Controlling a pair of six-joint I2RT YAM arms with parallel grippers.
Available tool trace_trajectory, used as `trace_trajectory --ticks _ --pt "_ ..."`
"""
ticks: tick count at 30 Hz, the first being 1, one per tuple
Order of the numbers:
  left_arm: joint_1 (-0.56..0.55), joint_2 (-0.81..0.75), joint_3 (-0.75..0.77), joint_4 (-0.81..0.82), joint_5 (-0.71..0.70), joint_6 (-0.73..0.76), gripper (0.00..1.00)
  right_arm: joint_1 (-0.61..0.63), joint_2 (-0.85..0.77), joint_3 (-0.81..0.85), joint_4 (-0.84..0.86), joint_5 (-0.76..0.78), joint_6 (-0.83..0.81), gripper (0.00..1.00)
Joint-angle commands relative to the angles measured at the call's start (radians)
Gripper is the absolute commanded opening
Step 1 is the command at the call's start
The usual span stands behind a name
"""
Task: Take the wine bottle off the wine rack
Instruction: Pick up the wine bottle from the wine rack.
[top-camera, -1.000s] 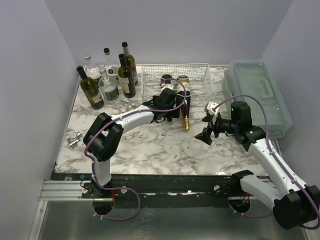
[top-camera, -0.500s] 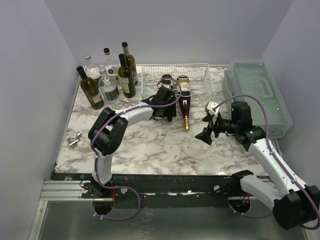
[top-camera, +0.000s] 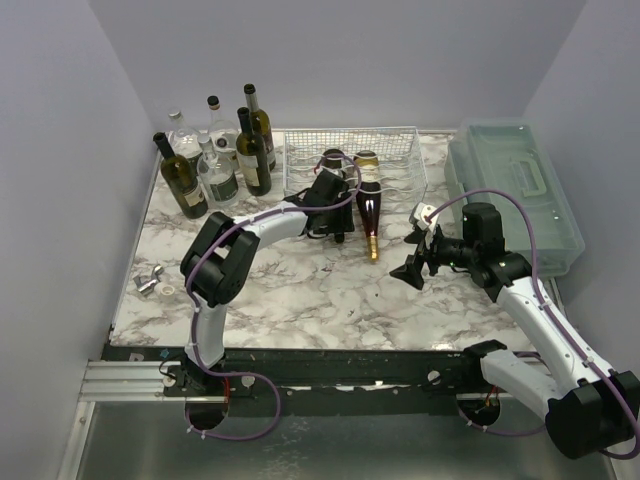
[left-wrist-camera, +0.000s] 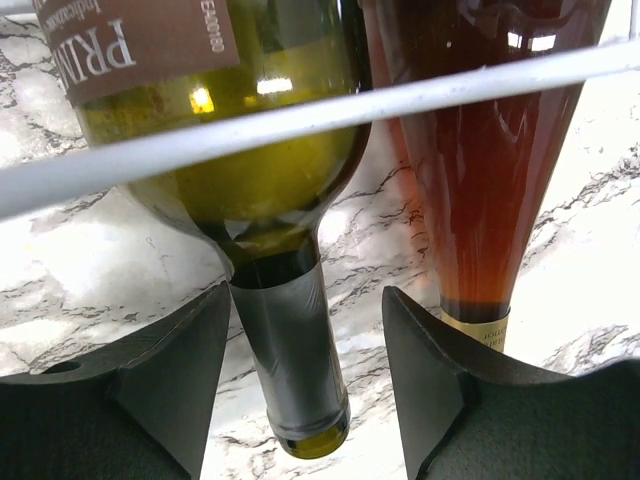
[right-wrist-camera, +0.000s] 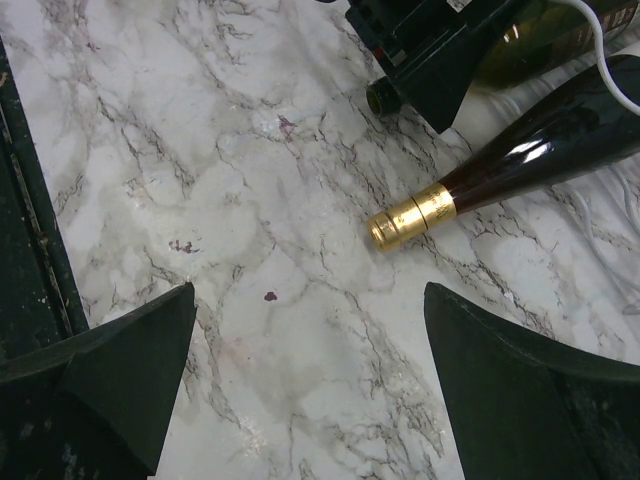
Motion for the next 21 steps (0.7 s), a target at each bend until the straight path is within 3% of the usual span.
trace_trajectory --ticks 1,6,8,21 --pt "0.004 0.027 0.06 -0.035 0.013 -0.023 0.63 -0.004 -0.007 -0.01 0.012 0.017 -0.014 0.99" --pt "0.003 0.034 0.077 -0.071 -0.001 -0.029 0.6 -0.005 -0.01 -0.01 0.012 0.02 -0.014 0.99" --pt "0.003 0.032 0.078 -0.074 -0.002 -0.028 0.53 -0.005 -0.013 -0.011 0.012 0.022 -0.014 0.99" --pt "-0.002 0.044 0.102 -0.109 -0.011 -0.031 0.53 -0.012 -0.024 -0.011 0.013 0.025 -0.015 0.99"
